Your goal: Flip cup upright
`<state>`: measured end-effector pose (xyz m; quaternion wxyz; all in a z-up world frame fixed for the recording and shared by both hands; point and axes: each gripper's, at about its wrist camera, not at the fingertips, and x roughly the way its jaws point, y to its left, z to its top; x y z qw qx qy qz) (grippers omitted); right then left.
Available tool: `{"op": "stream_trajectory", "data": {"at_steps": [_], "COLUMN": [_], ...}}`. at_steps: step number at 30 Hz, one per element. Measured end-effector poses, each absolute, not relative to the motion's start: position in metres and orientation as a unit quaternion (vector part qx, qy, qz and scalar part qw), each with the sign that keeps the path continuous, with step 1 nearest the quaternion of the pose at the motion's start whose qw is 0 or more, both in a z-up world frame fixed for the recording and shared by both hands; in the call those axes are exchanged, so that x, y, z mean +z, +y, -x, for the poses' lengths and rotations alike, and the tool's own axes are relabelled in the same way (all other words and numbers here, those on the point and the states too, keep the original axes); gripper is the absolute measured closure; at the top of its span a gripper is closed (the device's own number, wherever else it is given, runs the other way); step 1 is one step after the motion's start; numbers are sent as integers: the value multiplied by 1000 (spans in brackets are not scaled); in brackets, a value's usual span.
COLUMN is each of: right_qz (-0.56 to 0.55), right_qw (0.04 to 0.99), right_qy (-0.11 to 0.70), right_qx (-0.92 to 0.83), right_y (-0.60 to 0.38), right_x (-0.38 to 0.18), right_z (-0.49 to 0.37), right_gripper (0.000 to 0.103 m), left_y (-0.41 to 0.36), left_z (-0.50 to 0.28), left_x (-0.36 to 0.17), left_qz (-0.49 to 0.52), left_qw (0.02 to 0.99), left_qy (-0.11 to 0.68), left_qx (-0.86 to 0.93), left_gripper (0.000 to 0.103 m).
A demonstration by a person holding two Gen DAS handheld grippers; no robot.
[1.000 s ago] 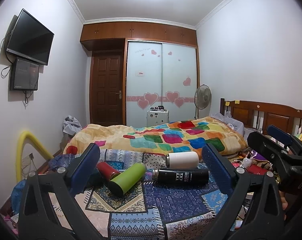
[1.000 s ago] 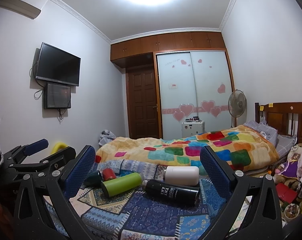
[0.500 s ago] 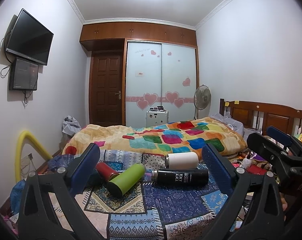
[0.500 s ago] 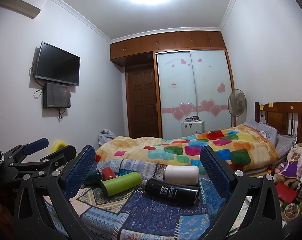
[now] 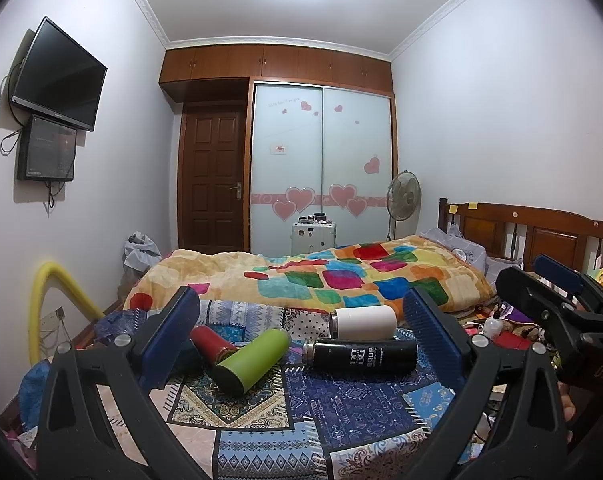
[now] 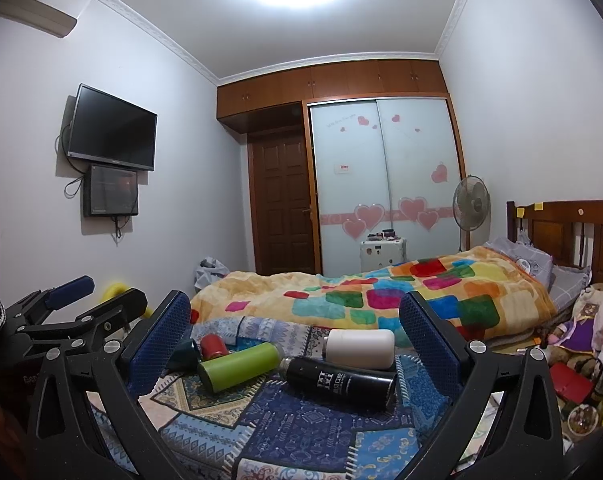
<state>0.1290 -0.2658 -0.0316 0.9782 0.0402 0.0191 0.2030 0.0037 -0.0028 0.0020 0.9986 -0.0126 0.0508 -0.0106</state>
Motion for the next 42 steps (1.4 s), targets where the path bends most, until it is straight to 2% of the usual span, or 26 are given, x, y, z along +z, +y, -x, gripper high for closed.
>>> {"op": "stream_trajectory", "data": {"at_steps": [23, 42], "right_qz": [-38, 83], "right_qw": [977, 952], "right_qy": [34, 188], "right_qx": [208, 228], "right_y": [-263, -260], "right_x": [-40, -102], "right_z": [-137, -270], "right_gripper": [0, 0], "left_y": [0, 12], "left_z": [-11, -99], "left_x": [-7, -74], "left_qz": [22, 39], "left_qw": [998, 986], "left_qy": [61, 160], "left_qx": [-21, -36], "left_gripper": [0, 0]}}
